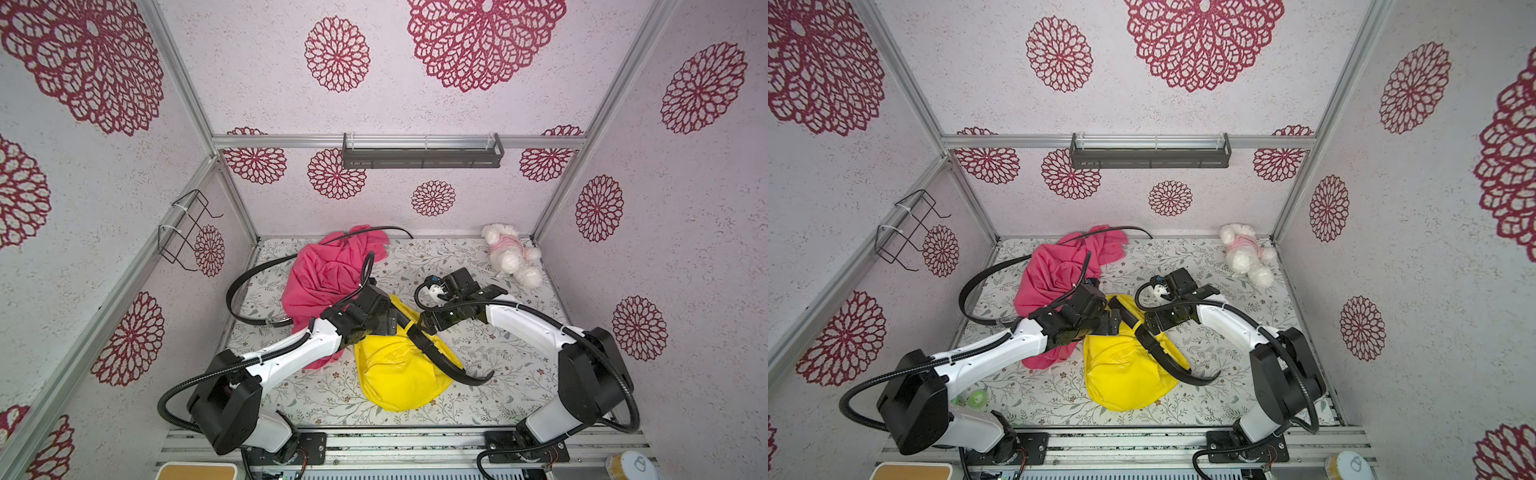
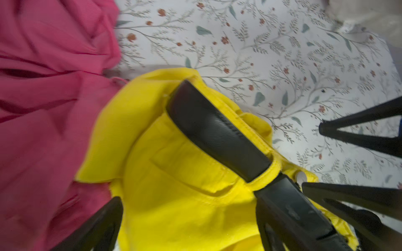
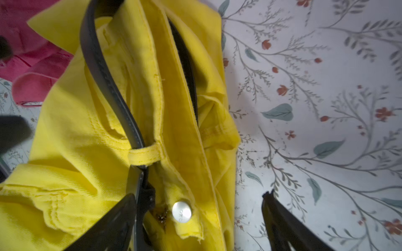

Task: Remove the belt from the trousers
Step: Adjust the trousers at the center of the board, then remove the belt from the trousers.

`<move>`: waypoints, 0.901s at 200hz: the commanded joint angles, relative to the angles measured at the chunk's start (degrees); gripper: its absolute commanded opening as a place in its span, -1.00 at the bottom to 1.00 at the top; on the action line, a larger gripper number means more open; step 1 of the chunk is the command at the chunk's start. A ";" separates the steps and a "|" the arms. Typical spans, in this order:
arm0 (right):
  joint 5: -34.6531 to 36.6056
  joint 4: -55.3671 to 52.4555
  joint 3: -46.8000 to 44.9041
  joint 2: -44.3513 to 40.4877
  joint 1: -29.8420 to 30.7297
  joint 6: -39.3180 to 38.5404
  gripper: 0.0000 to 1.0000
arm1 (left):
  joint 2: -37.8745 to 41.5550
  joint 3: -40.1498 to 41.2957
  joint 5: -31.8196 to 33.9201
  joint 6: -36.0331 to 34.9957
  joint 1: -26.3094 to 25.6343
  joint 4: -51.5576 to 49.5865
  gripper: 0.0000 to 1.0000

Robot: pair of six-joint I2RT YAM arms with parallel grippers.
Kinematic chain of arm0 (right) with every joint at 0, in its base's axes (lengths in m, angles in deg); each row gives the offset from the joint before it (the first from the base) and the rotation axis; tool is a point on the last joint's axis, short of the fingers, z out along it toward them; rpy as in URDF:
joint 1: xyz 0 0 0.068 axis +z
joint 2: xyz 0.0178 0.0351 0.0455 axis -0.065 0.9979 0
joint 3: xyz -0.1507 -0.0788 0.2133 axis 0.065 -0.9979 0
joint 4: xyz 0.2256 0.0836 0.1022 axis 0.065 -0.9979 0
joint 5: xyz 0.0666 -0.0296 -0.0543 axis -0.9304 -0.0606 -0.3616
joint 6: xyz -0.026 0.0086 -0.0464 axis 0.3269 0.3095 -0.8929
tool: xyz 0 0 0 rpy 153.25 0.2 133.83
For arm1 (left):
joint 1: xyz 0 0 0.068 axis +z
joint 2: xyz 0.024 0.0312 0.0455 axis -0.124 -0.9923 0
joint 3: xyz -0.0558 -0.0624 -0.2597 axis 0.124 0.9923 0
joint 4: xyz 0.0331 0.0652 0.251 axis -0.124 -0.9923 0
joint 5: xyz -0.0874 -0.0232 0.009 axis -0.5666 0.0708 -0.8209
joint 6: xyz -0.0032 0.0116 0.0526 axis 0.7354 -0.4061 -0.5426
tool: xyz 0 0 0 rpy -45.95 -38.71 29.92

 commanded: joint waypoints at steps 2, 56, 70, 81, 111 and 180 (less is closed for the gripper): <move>5.21 -3.35 -1.85 -4.90 0.69 1.74 0.84 | -3.26 -0.52 -5.89 -1.93 -1.73 4.87 0.95; 5.89 0.66 -9.91 -11.33 8.24 7.34 0.95 | -2.58 3.38 -6.23 0.14 -4.85 4.39 0.99; 6.15 3.21 -12.37 -10.10 9.26 8.25 0.95 | -1.44 4.42 -6.50 0.66 -5.28 4.38 0.99; 7.12 4.97 -13.53 -8.52 9.27 8.46 0.95 | -1.36 5.06 -7.04 0.75 -5.63 4.48 0.94; 9.98 7.47 -13.33 -5.22 7.94 7.36 0.95 | -4.21 5.25 -8.28 0.72 -5.89 4.82 0.56; 12.50 4.52 -9.34 -4.74 2.70 0.75 0.93 | 0.44 2.66 -7.37 0.62 -6.00 1.18 -1.00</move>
